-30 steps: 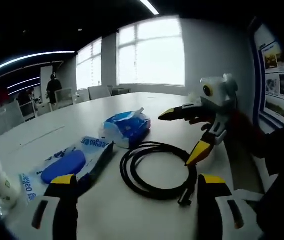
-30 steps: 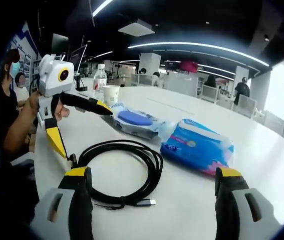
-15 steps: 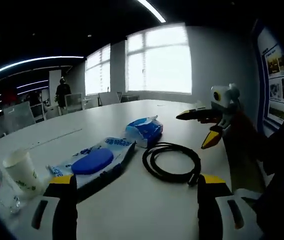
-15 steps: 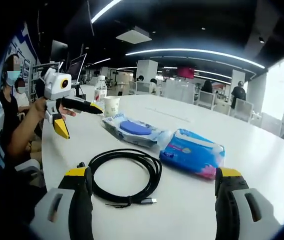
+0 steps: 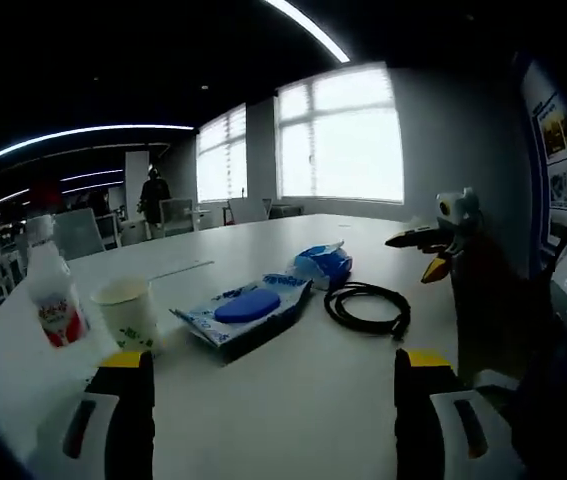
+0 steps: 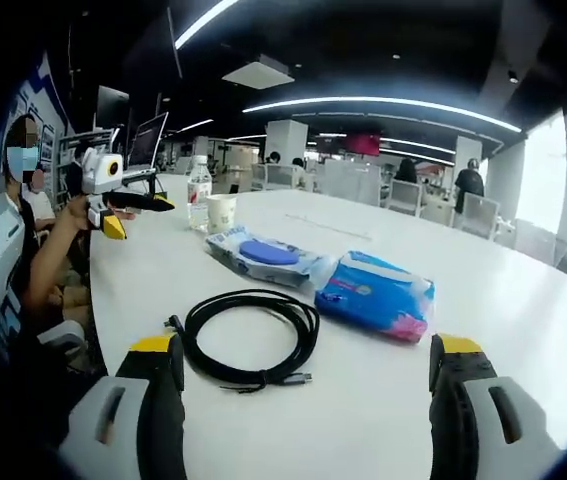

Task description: Arrange the tabletop items into an orderly group along one side of the table until the central work area is clear of visible clutter.

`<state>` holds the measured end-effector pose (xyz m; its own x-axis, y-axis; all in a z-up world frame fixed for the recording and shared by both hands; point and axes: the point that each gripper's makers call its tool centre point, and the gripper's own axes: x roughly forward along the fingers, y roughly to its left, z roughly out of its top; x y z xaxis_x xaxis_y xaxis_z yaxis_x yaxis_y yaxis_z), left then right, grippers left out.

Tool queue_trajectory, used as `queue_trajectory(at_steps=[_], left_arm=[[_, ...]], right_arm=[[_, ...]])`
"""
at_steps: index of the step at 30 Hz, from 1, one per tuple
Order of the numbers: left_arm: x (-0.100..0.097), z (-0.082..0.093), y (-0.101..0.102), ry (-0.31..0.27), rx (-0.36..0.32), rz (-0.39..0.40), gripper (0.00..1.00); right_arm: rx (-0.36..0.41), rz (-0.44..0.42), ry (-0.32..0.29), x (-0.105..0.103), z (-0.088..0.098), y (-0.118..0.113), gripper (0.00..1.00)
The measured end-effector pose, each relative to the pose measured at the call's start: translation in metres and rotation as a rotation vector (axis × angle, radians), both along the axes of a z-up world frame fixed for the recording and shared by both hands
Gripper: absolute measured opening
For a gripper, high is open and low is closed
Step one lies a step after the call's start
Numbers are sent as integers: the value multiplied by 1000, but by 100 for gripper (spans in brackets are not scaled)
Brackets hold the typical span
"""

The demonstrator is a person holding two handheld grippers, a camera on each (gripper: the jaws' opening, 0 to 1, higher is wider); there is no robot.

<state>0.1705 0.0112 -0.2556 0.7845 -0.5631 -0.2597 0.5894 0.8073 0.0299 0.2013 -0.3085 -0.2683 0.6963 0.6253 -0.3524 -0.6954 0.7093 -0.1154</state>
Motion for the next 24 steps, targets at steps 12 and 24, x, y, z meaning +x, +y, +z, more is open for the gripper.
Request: queue_trajectory(at_steps=[12,24], left_arm=[[-33,-8,56,18,-12,48,100],[-60,-15,88,35,35,58,100]], right_arm=[[-59,-13,26,-11,-11,-21,100],[-18,-73,39,-11,-17,-39,100]])
